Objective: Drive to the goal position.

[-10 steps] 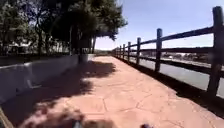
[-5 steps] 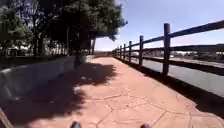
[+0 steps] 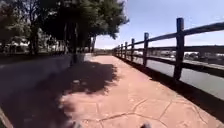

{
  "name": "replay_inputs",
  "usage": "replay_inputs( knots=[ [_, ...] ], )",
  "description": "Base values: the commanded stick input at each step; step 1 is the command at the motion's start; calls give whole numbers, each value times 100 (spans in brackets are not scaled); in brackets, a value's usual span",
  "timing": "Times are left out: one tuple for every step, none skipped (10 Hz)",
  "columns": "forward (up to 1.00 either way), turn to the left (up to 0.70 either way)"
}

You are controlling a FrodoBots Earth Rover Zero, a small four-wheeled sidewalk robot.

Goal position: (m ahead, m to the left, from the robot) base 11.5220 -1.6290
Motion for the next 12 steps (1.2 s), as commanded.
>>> replay_inputs(
  knots=[
    [100, 0],
    [100, 0],
    [100, 0],
    [100, 0],
    [100, 0],
    [100, 0],
    [100, 0],
    [100, 0],
    [100, 0],
    [100, 0],
    [100, 0],
    [100, 0]
  ],
)
